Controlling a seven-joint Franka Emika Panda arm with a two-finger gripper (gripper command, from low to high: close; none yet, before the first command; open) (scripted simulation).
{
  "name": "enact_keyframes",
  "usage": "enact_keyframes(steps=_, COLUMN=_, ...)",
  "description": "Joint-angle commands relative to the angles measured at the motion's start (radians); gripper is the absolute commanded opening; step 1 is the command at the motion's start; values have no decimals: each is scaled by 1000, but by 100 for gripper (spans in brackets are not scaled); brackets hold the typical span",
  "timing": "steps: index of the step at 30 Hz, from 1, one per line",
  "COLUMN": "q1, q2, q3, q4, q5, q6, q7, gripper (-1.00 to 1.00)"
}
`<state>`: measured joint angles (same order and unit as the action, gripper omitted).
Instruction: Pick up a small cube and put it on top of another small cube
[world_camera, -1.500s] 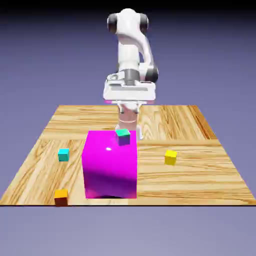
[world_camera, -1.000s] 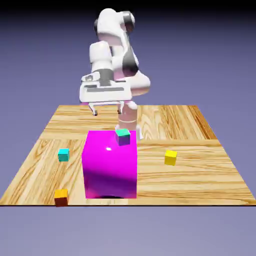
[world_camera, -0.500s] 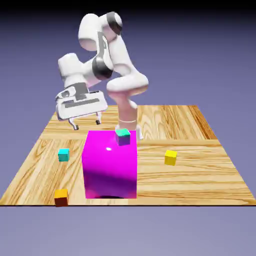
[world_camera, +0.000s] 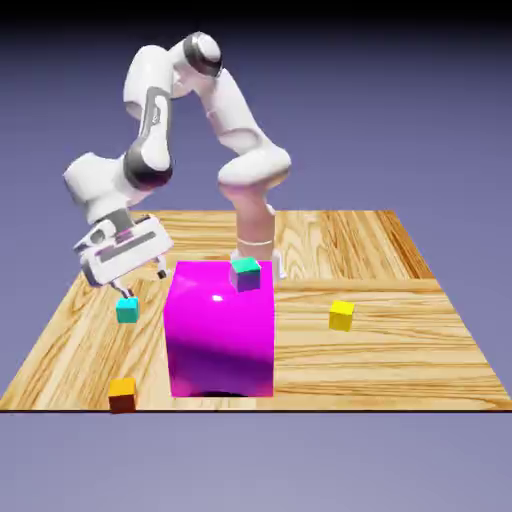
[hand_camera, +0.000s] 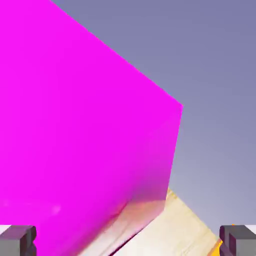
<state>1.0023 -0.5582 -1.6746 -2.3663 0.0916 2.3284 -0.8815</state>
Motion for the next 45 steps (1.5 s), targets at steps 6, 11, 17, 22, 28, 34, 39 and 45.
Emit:
enact_keyframes(steps=6, q1=129, q2=2, q3=-217, q4=58, q5=12, q6=-92, q7=-211, gripper=0)
enact_keyframes(steps=11, q1=236, q2=3, q3=-399, q4=106, q5=22, q6=-169, q7=-386, gripper=0)
enact_keyframes(steps=17, q1=364, q2=4, q3=-616, q4=163, q5=34, q6=-261, q7=-597, gripper=0)
enact_keyframes(steps=22, q1=472, q2=6, q3=-797, q4=211, q5=44, q6=-337, q7=-773, gripper=0)
enact_keyframes(steps=28, q1=600, q2=7, q3=-1015, q4=269, q5=56, q6=-429, q7=-983, gripper=0)
enact_keyframes(steps=34, q1=721, q2=9, q3=-1219, q4=323, q5=67, q6=-516, q7=-1182, gripper=0)
enact_keyframes(steps=39, q1=740, q2=-55, q3=-1220, q4=227, q5=73, q6=-356, q7=-1191, gripper=0)
enact_keyframes(steps=45, q1=715, q2=20, q3=-1208, q4=326, q5=69, q6=-523, q7=-1188, gripper=-100)
